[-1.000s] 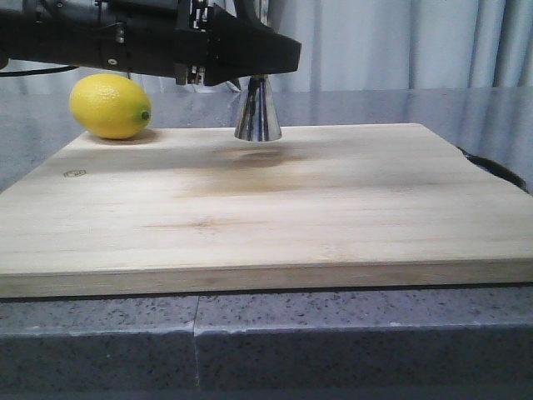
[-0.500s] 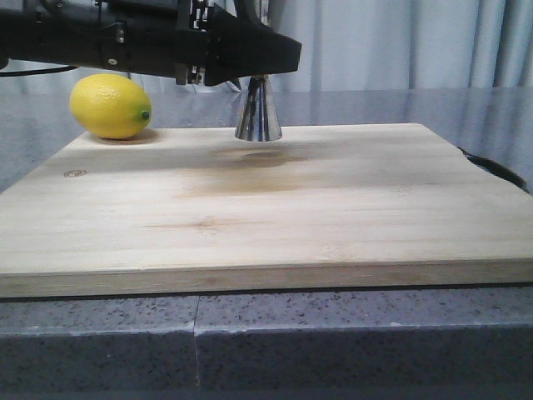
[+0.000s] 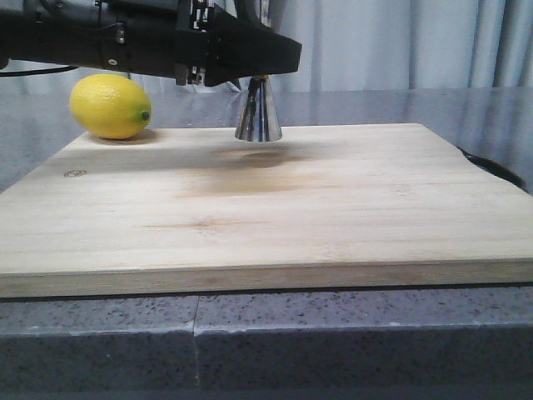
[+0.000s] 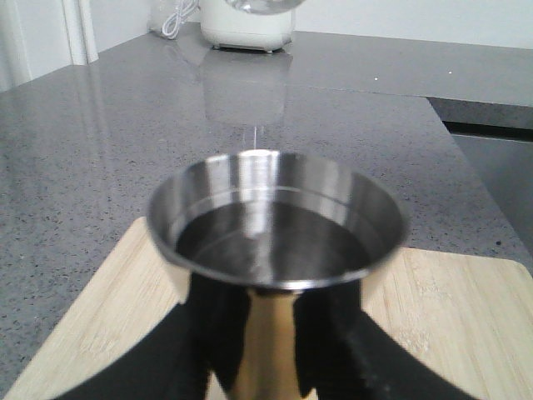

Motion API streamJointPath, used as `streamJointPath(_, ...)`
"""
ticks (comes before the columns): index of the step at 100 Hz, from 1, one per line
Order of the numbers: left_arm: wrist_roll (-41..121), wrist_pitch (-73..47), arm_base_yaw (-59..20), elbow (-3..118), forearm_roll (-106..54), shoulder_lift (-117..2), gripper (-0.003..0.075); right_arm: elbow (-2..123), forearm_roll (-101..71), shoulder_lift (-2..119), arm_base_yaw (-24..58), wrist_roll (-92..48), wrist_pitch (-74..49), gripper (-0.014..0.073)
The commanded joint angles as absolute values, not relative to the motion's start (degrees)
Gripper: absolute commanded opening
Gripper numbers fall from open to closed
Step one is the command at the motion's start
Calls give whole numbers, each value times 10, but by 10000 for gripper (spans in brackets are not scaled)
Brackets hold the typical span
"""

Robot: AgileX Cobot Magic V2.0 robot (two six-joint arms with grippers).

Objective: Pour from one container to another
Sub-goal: 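Tilt the beaker upright with the right gripper, then lower the beaker onto the board with the right gripper and release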

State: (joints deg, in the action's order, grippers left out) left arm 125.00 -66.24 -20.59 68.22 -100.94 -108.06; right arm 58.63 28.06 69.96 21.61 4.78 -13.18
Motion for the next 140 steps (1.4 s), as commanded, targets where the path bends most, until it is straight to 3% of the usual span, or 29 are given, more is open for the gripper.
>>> streamJointPath(1, 1246, -720, -211, 700, -1060, -1053, 222, 552, 228, 665, 182, 51, -14, 270)
streamJointPath(21, 1246, -720, -211, 700, -1060, -1053, 222, 424, 143, 664, 130, 52, 162, 270)
streamJointPath(50, 1246, -720, -211, 700, -1060, -1053, 222, 302, 142, 716, 129, 70, 404, 270)
streamJointPath(96, 1246, -720, -211, 700, -1060, -1053, 222, 296, 148, 857, 131, 70, 528, 270)
streamJointPath(140, 1246, -720, -211, 700, -1060, -1053, 222, 296, 176, 889, 131, 57, 518, 271)
